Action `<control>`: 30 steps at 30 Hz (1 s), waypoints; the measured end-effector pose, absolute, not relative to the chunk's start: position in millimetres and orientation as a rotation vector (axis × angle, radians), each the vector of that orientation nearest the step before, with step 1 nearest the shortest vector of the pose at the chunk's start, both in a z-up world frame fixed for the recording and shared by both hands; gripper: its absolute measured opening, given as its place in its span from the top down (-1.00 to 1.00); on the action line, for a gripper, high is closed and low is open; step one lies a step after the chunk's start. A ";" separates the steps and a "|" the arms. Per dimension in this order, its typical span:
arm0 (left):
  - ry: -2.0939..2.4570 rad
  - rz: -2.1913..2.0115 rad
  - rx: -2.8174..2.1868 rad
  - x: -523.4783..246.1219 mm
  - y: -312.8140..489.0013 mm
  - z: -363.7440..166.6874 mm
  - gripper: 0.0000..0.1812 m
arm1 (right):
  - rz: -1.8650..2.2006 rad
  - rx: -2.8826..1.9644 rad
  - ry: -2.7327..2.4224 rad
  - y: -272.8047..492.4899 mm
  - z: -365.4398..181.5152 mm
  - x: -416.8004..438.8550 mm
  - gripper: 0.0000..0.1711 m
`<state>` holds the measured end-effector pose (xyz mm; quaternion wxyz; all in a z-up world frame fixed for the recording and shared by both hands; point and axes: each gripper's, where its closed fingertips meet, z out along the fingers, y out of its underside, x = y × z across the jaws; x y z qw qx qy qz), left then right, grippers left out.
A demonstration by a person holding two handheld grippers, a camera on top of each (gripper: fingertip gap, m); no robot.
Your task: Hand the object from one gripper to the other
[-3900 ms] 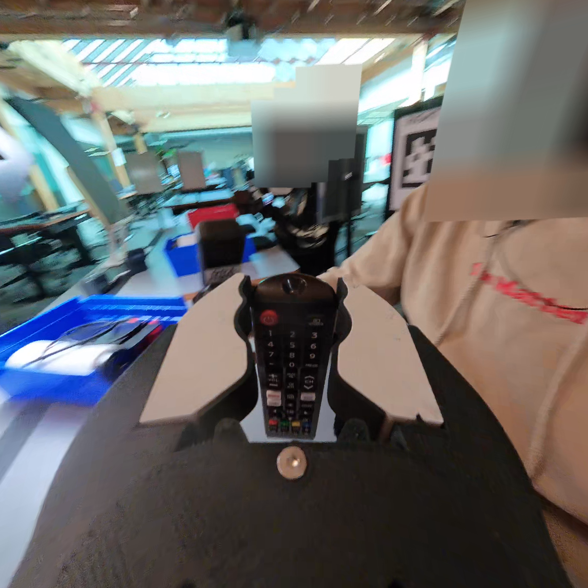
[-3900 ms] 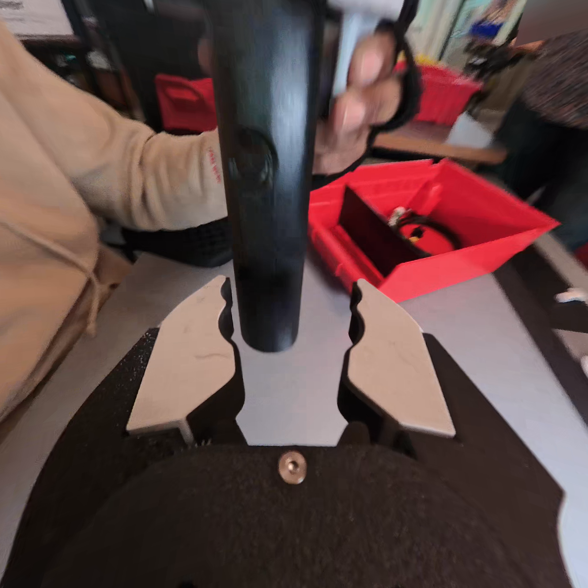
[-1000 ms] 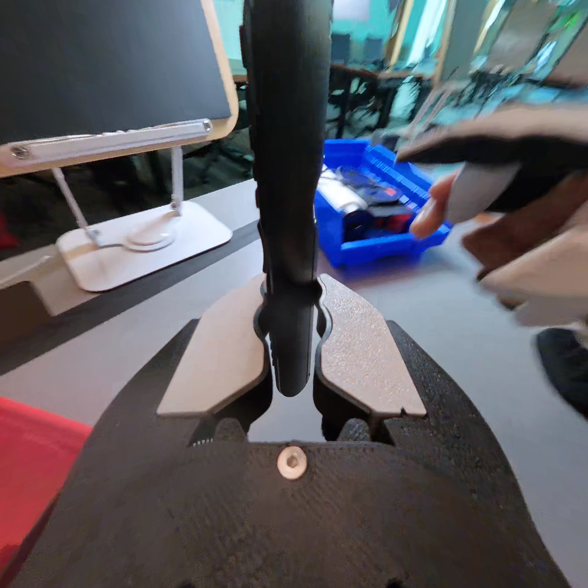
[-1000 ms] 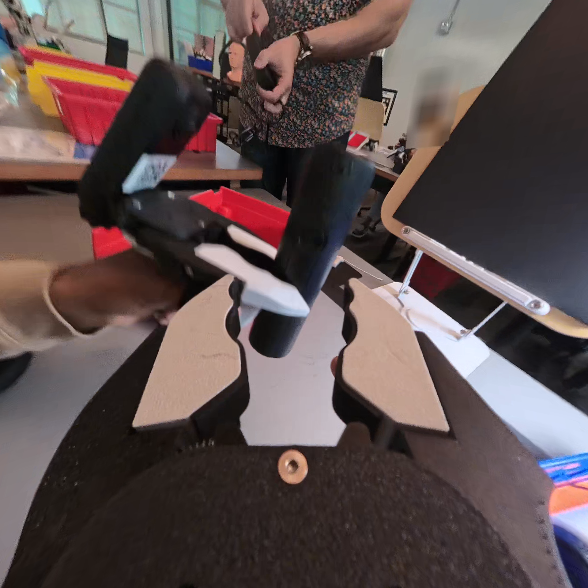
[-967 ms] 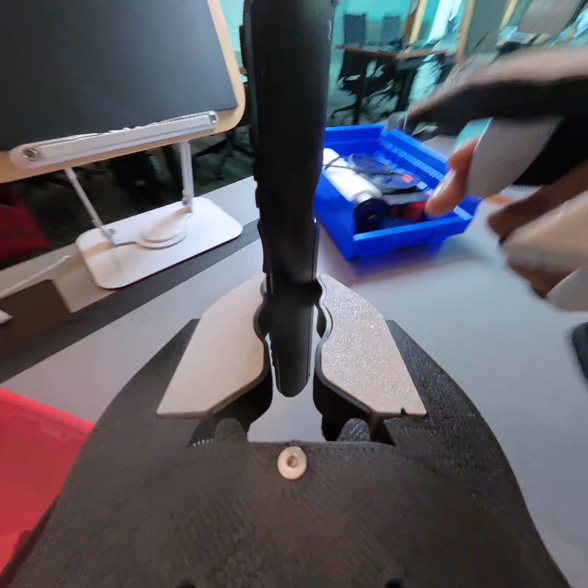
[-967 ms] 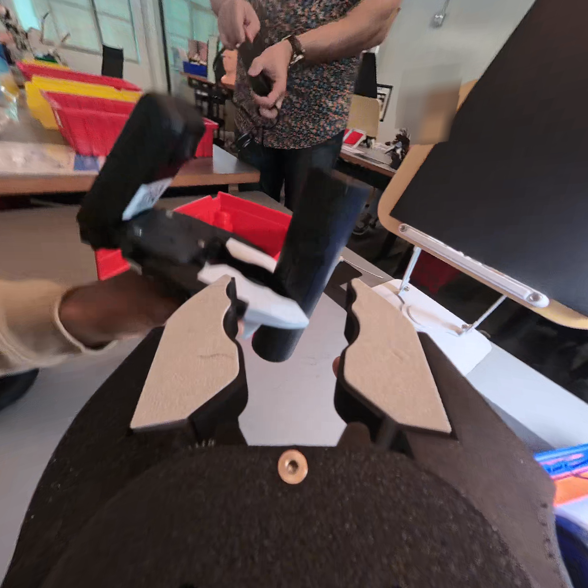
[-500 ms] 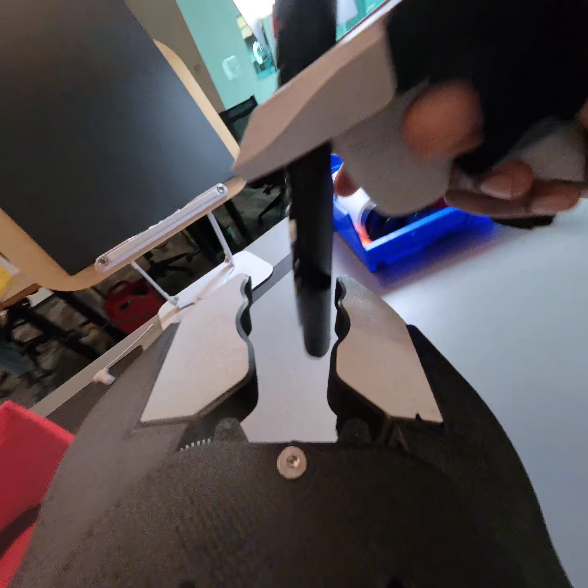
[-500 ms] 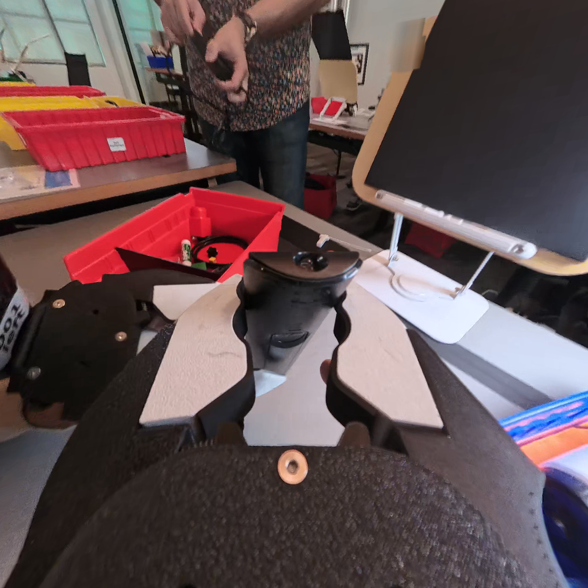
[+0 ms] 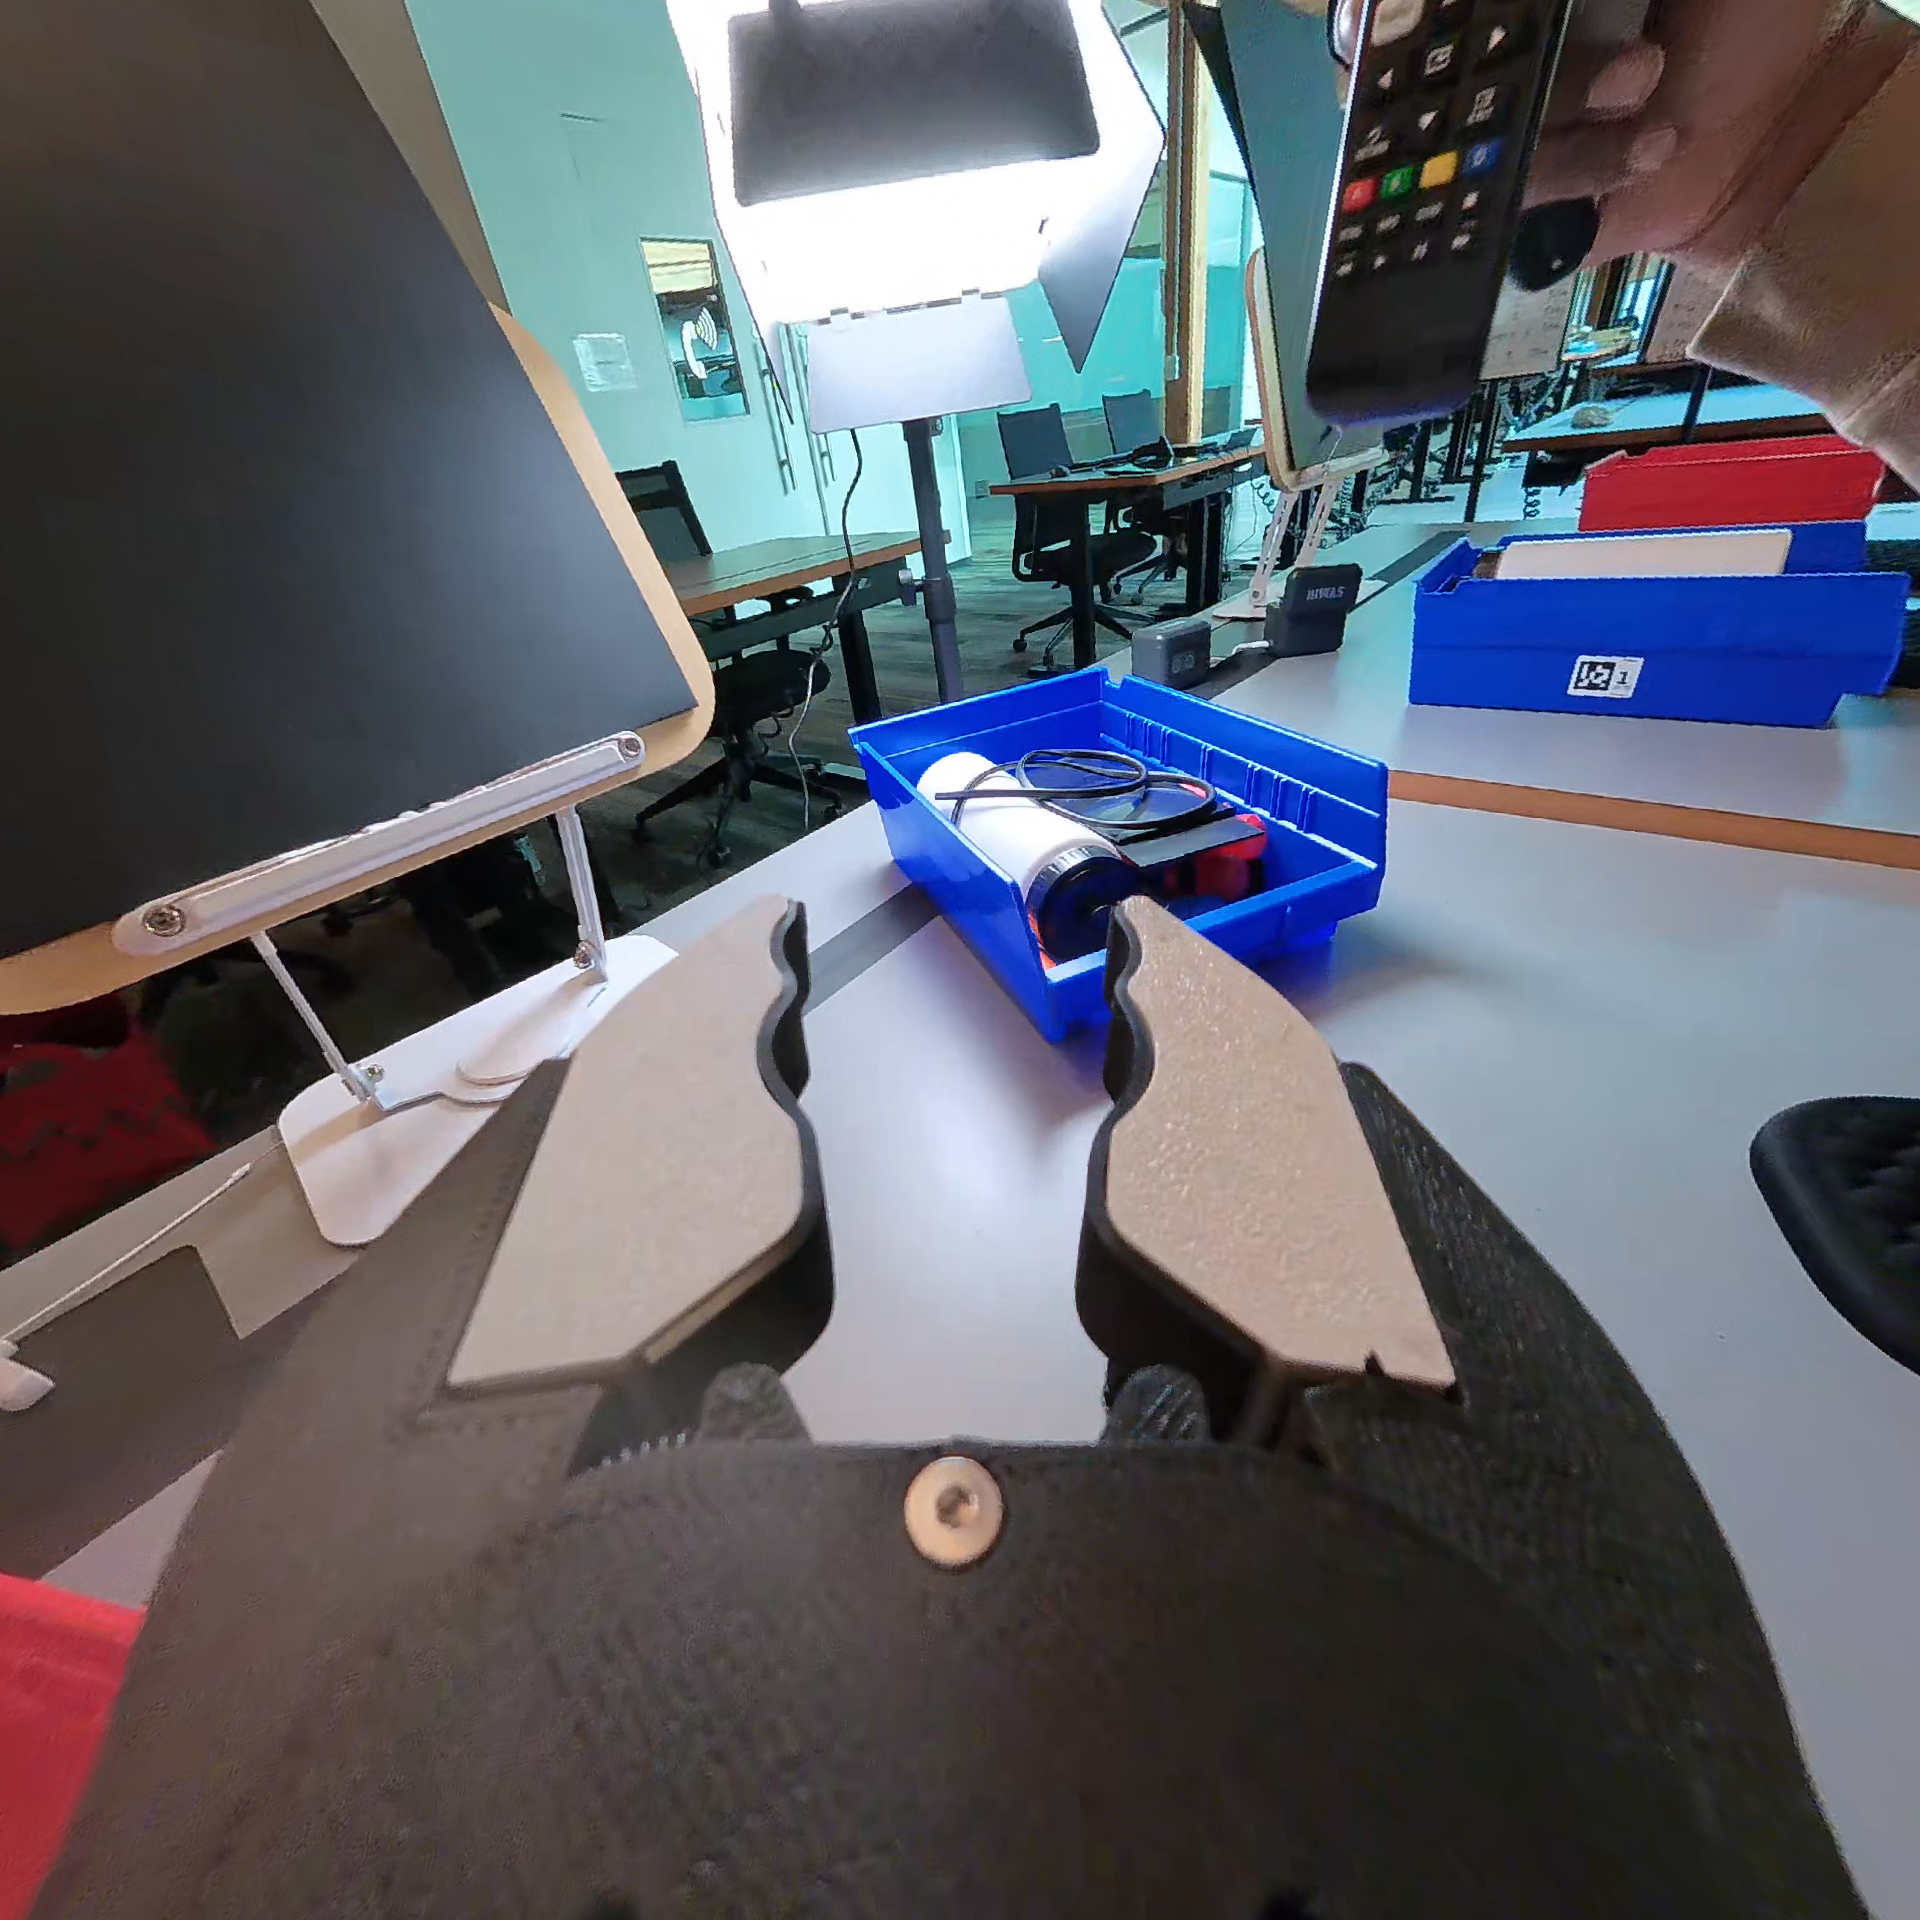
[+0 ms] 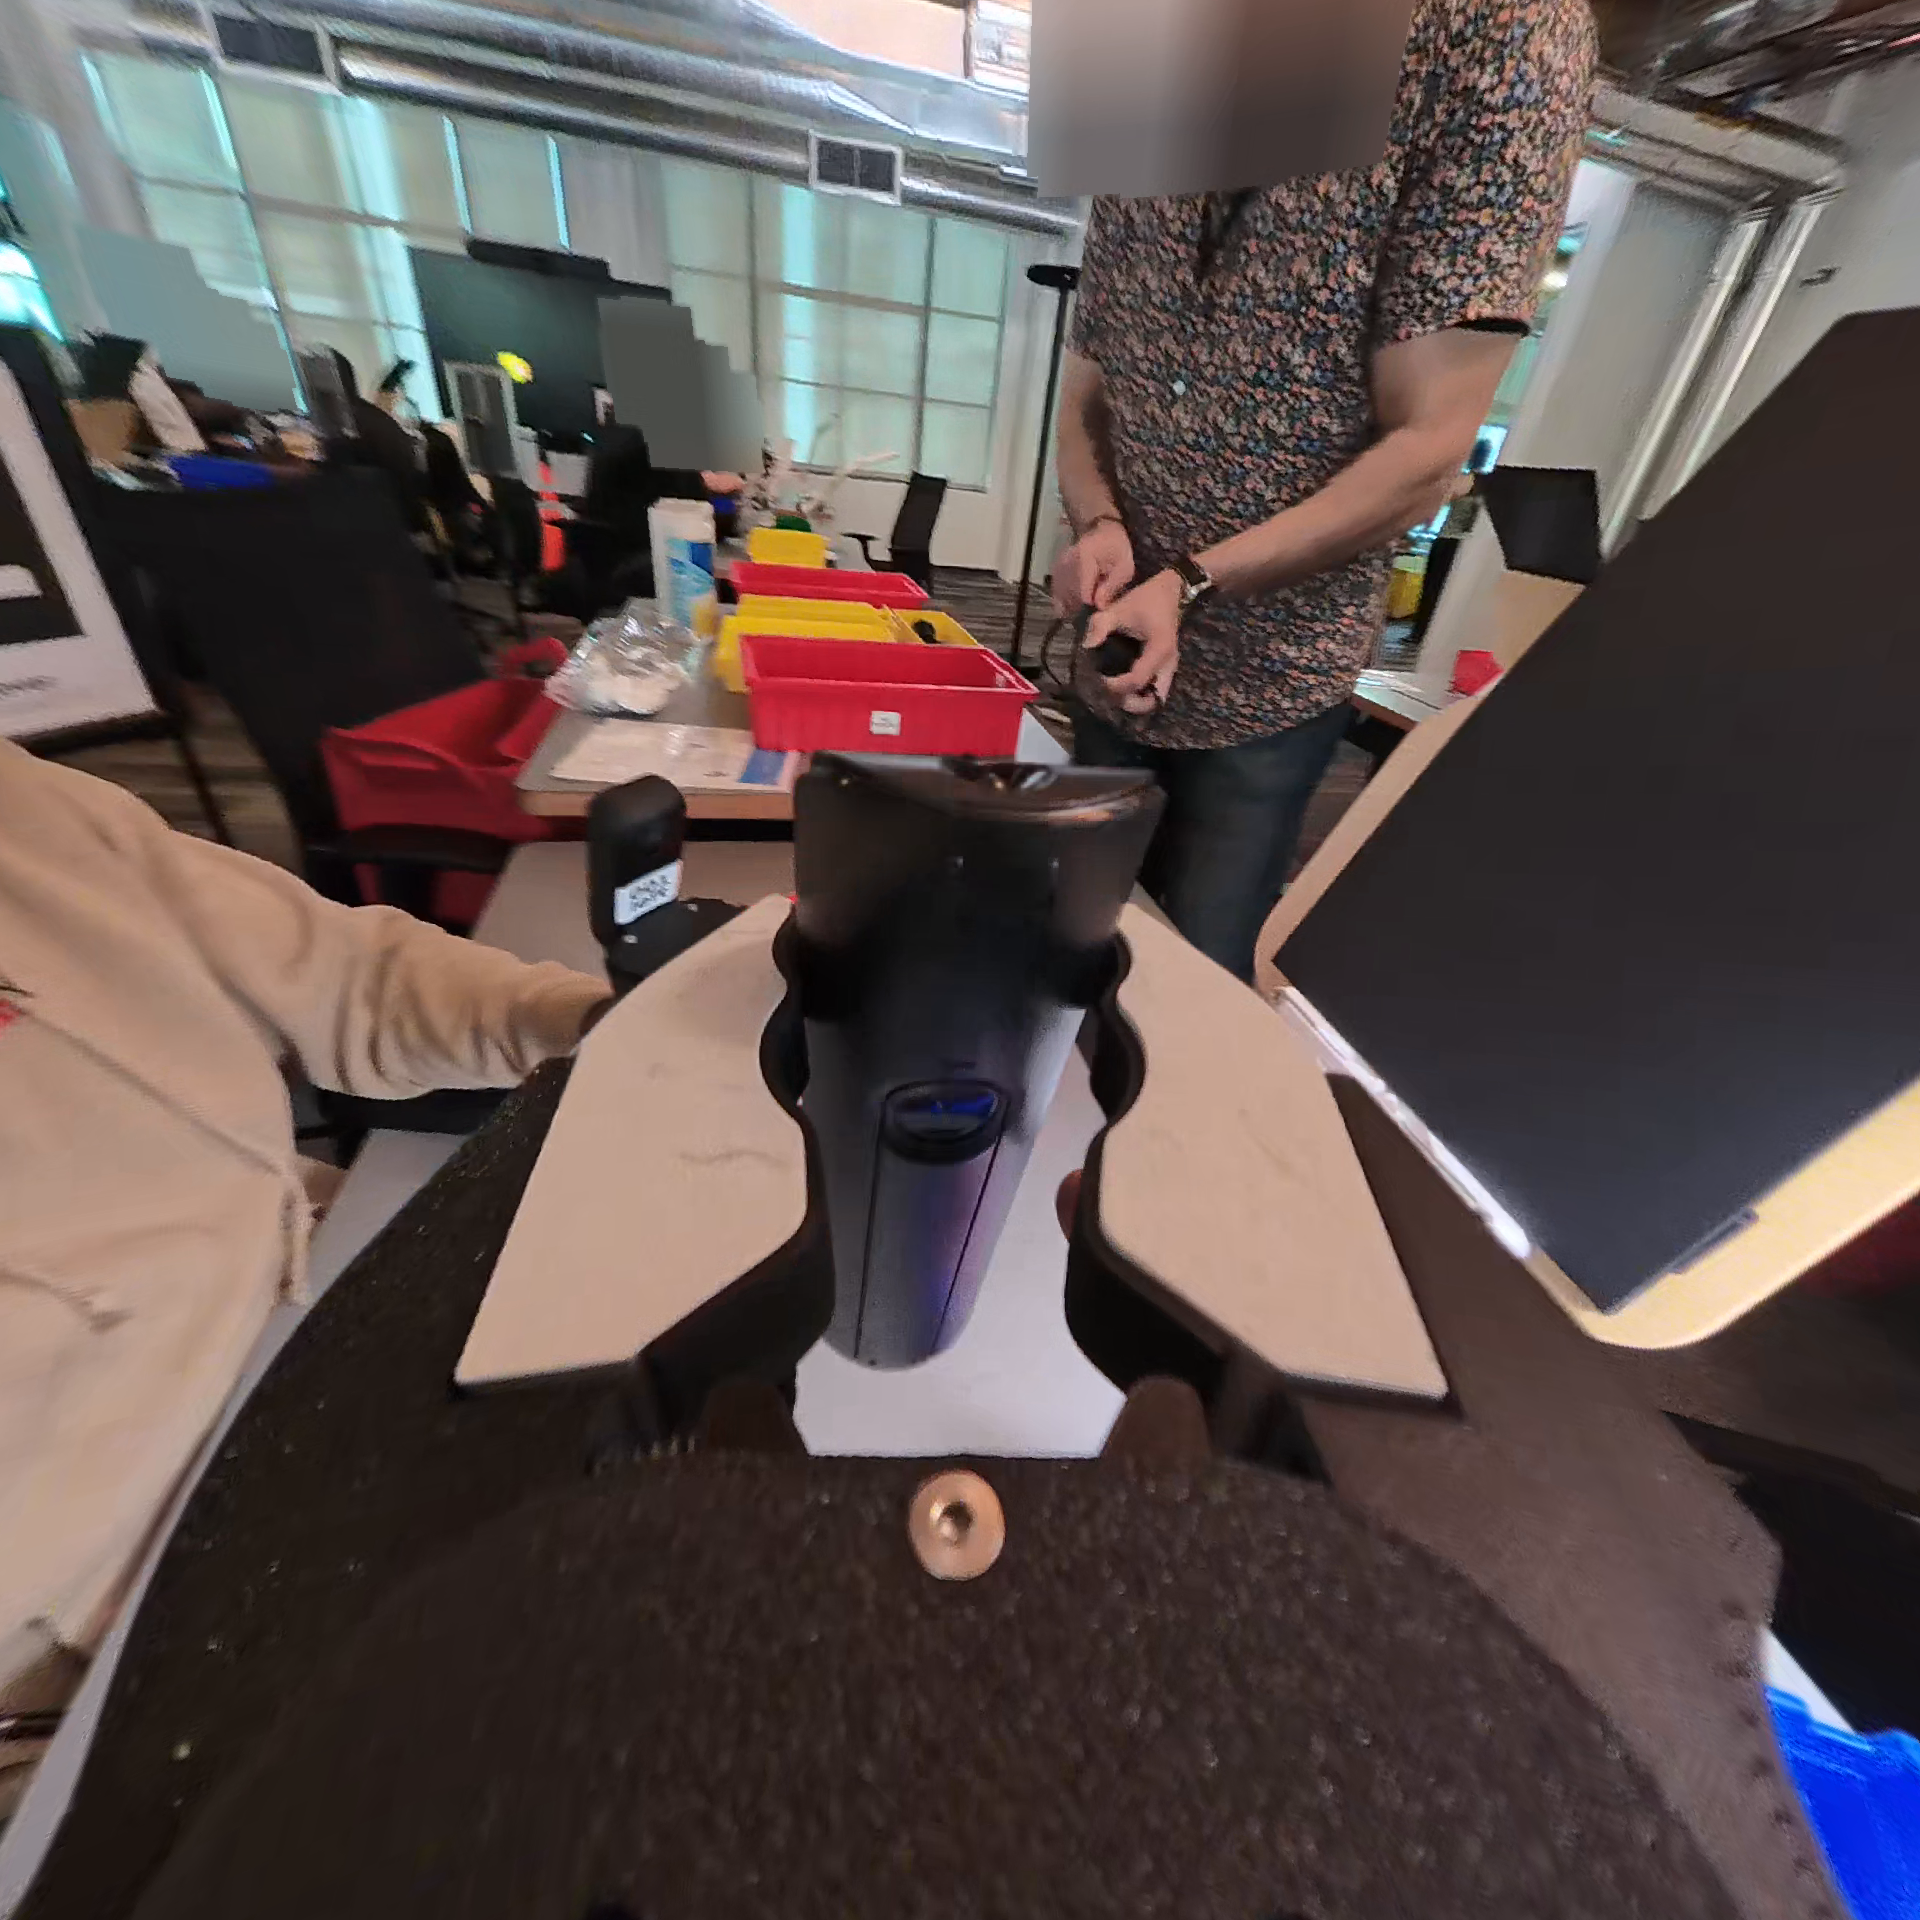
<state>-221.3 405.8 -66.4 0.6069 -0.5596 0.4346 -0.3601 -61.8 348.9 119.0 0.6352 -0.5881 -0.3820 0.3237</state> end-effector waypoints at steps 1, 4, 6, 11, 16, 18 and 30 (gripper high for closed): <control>1.009 -0.831 -1.292 -220.9 405.1 -66.5 0.40 | 0.766 -1.335 -0.867 345.4 123.0 -55.6 0.39; 1.018 -0.829 -1.294 -219.9 403.9 -67.0 0.39 | 0.750 -1.350 -0.825 348.8 125.1 -40.1 0.39; 1.016 -0.824 -1.301 -220.8 405.7 -67.4 0.39 | 0.585 -1.486 -0.761 373.9 107.9 -24.9 0.39; 0.994 -0.822 -1.341 -226.4 414.6 -68.1 0.40 | -0.064 -2.001 -0.571 451.9 7.5 50.7 0.39; 0.985 -0.832 -1.371 -228.5 418.9 -71.0 0.40 | -0.412 -2.362 -0.403 482.4 -95.3 113.7 0.39; 0.991 -0.829 -1.373 -228.7 418.8 -71.8 0.40 | -0.536 -2.389 -0.470 488.5 -120.4 127.7 0.39; 0.992 -0.824 -1.391 -233.4 425.1 -72.1 0.39 | -0.582 -2.494 -0.209 503.2 -154.4 156.1 0.31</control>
